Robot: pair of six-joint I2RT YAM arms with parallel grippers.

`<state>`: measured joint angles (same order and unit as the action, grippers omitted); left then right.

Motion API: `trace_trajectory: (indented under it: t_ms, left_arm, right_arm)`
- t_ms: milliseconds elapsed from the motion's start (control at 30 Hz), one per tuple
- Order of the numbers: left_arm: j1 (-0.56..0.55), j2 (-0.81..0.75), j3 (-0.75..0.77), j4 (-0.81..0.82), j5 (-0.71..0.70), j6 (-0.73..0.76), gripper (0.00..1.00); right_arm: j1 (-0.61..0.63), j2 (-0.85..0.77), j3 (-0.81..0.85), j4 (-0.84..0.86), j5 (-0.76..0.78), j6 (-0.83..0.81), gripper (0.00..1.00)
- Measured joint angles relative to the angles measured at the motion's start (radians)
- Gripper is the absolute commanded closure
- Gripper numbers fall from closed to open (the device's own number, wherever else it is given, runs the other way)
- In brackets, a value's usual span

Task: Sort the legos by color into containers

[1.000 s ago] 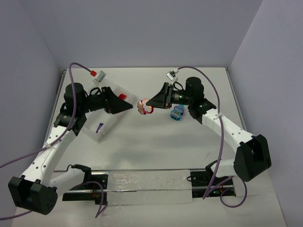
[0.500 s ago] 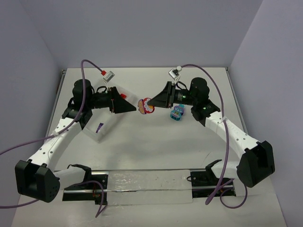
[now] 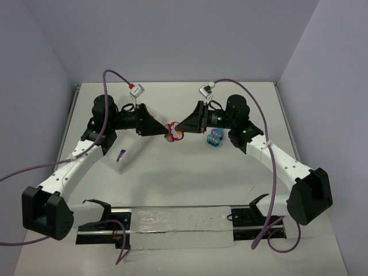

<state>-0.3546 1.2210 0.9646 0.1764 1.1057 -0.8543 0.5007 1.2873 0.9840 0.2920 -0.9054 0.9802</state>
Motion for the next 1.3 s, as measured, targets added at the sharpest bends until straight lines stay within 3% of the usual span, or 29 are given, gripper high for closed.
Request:
trace_trajectory:
  t_ms: [100, 133, 200, 233, 633, 933, 1033, 1300]
  left_arm:
    - [-0.008, 0.011, 0.002, 0.001, 0.0, -0.003, 0.54]
    - [-0.011, 0.013, 0.003, 0.002, 0.0, -0.005, 0.69]
    - [-0.013, 0.014, 0.005, 0.001, 0.003, -0.014, 0.84]
    - [-0.012, 0.014, 0.008, -0.003, 0.007, -0.019, 0.99]
    - [0.003, -0.058, 0.024, -0.178, -0.034, 0.067, 1.0]
    - [0.155, -0.198, -0.018, -0.405, -0.082, 0.202, 1.0]
    - [0.183, -0.189, 0.006, -0.57, -0.26, 0.26, 1.0]
    - [0.206, -0.124, 0.074, -0.879, -0.951, 0.234, 1.0]
  right_arm:
    - [0.002, 0.004, 0.002, 0.001, 0.0, 0.003, 1.0]
    - [0.004, 0.006, 0.003, 0.003, 0.0, 0.006, 1.0]
    - [0.009, 0.013, 0.006, 0.013, -0.004, 0.014, 1.0]
    - [0.01, 0.016, 0.009, 0.019, -0.008, 0.013, 1.0]
    - [0.021, 0.029, 0.023, 0.024, -0.022, 0.008, 1.0]
    - [0.023, 0.029, 0.033, -0.045, 0.05, -0.005, 1.0]
    - [0.023, 0.029, 0.077, -0.171, 0.131, -0.058, 1.0]
    - [0.023, 0.029, 0.15, -0.468, 0.406, -0.198, 1.0]
